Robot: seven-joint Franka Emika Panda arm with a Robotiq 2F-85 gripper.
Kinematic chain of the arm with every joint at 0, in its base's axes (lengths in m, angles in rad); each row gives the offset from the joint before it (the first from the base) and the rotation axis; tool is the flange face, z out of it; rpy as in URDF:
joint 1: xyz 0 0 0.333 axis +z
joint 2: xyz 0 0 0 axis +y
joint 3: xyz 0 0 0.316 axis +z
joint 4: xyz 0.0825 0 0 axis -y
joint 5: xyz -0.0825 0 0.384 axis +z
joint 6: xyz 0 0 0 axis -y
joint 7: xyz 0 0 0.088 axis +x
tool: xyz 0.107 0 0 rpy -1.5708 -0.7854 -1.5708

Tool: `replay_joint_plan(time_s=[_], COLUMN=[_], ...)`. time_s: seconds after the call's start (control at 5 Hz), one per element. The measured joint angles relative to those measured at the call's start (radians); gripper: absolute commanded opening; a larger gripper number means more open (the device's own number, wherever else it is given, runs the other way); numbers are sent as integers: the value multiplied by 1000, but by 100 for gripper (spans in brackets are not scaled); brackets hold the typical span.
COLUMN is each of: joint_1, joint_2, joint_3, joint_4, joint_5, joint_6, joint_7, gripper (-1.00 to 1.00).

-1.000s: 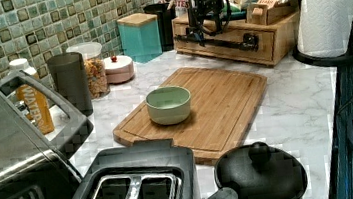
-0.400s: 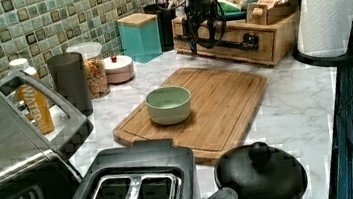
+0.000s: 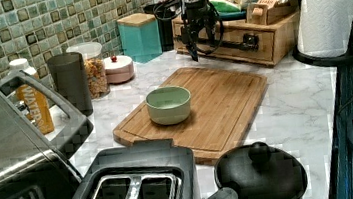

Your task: Open the drawer.

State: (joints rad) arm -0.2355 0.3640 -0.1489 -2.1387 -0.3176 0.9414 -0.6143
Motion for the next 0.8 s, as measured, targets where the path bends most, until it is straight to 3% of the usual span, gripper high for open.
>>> replay_joint_plan(time_s=[0.8], joint_1=[-50], joint_2=[25], joint_3=[55], joint_4=[33], joint_5=[159], joint_6=[-31], joint_7=[-72], gripper=[100])
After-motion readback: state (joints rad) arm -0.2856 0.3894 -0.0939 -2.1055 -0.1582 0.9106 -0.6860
